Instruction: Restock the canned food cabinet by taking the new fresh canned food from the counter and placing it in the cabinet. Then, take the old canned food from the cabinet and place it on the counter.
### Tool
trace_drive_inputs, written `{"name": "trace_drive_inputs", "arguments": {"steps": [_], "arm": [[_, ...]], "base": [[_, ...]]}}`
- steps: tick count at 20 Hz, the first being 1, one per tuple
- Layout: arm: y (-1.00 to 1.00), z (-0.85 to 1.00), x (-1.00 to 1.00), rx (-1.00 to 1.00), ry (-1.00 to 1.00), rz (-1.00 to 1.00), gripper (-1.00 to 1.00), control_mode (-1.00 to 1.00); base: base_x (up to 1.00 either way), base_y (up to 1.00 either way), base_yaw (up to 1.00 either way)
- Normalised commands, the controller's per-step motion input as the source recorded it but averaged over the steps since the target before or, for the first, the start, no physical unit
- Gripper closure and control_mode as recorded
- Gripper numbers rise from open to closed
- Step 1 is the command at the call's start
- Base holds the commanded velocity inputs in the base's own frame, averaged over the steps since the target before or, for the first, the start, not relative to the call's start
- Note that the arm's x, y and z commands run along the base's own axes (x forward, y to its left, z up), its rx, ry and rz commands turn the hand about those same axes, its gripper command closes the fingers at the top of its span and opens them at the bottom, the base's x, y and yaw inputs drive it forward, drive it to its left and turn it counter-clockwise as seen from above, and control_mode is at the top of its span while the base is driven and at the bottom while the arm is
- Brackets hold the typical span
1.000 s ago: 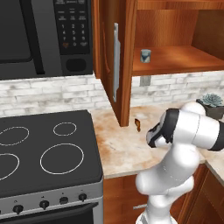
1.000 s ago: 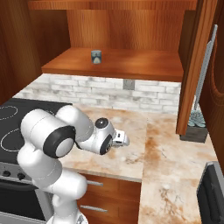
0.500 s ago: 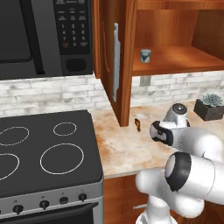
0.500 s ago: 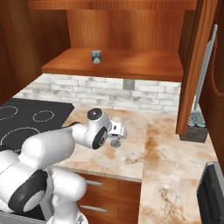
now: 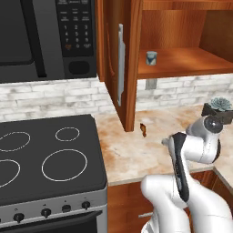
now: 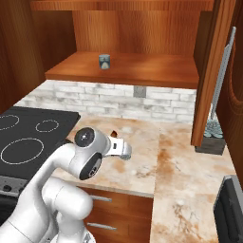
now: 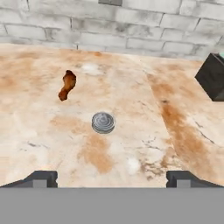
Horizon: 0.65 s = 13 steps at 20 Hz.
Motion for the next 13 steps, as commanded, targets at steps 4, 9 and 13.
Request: {"name": "trace_drive_inputs", "arguments": {"steps": [4, 9, 13], "arm": [[0.15, 0.95, -1.0, -0.01, -0.13, 0.01, -1.0, -1.0], [0.28, 1.0, -1.0, -0.05, -0.09, 0.03, -1.0, -1.0], [0.41, 1.0, -0.99, -0.16, -0.08, 0.05, -1.0, -1.0]], "base": [[0.0, 0.0, 0.0], [0.0, 0.0, 0.0], [0.0, 0.0, 0.0]]}}
